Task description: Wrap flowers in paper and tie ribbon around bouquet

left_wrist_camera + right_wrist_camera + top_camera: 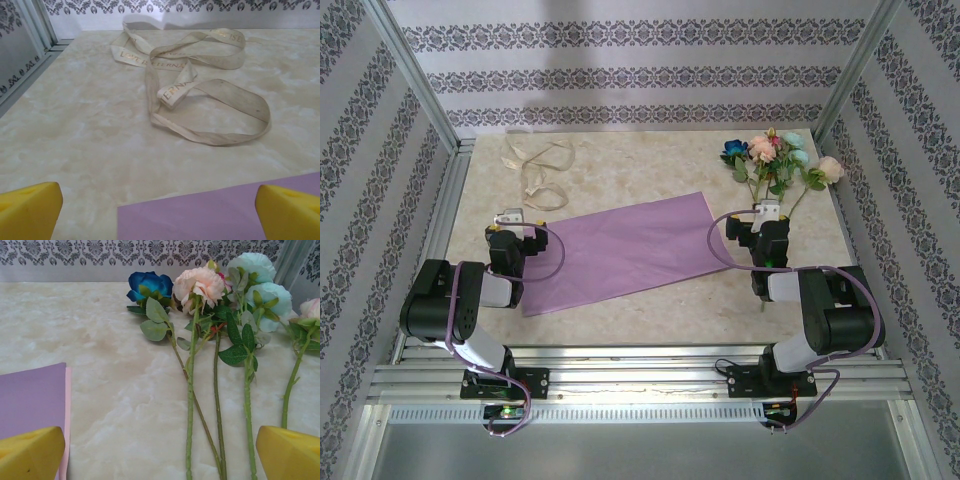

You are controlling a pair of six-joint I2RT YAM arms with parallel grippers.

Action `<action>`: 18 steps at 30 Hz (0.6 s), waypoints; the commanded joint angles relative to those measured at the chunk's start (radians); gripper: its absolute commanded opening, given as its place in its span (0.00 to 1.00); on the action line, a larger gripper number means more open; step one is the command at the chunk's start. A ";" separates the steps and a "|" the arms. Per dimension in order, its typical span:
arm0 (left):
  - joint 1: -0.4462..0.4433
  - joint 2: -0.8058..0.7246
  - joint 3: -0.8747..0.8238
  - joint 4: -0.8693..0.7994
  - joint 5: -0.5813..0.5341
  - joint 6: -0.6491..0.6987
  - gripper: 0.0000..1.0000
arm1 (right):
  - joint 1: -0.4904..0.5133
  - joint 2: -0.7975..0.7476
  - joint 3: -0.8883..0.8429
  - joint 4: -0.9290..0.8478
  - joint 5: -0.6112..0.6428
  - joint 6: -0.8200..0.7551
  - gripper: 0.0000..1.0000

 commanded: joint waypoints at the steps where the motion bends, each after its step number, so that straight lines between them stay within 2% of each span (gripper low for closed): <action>1: -0.024 -0.021 -0.023 0.061 -0.056 -0.003 0.99 | 0.022 -0.036 -0.011 0.016 0.072 -0.003 0.98; 3: -0.073 -0.076 -0.039 0.054 -0.108 0.045 0.99 | 0.091 -0.138 0.004 -0.076 0.236 -0.040 0.98; 4: -0.138 -0.117 -0.032 0.026 -0.243 0.088 0.99 | 0.125 -0.190 0.020 -0.126 0.300 -0.064 0.98; 6: -0.207 -0.244 0.007 -0.120 -0.358 0.131 0.99 | 0.179 -0.288 0.040 -0.164 0.374 -0.099 0.98; 8: -0.239 -0.365 0.092 -0.249 -0.415 0.084 0.99 | 0.246 -0.411 0.131 -0.312 0.456 -0.117 0.98; 9: -0.250 -0.404 0.153 -0.330 -0.445 0.044 0.99 | 0.269 -0.449 0.195 -0.428 0.502 -0.065 0.98; 10: -0.258 -0.443 0.246 -0.488 -0.505 -0.067 0.99 | 0.282 -0.491 0.287 -0.598 0.526 0.042 0.98; 11: -0.256 -0.483 0.359 -0.780 -0.510 -0.242 0.99 | 0.274 -0.519 0.382 -0.790 0.455 0.171 0.98; 12: -0.251 -0.508 0.447 -1.001 -0.486 -0.399 0.99 | 0.258 -0.538 0.438 -0.934 0.381 0.292 0.98; 13: -0.230 -0.525 0.502 -1.133 -0.414 -0.523 0.99 | 0.239 -0.554 0.451 -1.024 0.335 0.480 0.98; 14: -0.164 -0.521 0.503 -1.118 -0.232 -0.610 0.99 | 0.181 -0.572 0.420 -1.013 0.195 0.597 0.98; 15: -0.085 -0.503 0.505 -1.103 -0.012 -0.699 0.99 | 0.110 -0.577 0.391 -0.970 -0.012 0.631 0.98; 16: -0.032 -0.464 0.528 -1.131 0.139 -0.796 0.99 | 0.074 -0.558 0.401 -0.980 -0.134 0.659 0.98; 17: -0.028 -0.423 0.573 -1.226 0.198 -0.835 0.99 | 0.114 -0.526 0.470 -1.125 -0.102 0.629 0.98; 18: -0.040 -0.386 0.624 -1.328 0.236 -0.835 0.99 | 0.197 -0.491 0.537 -1.273 0.001 0.579 0.97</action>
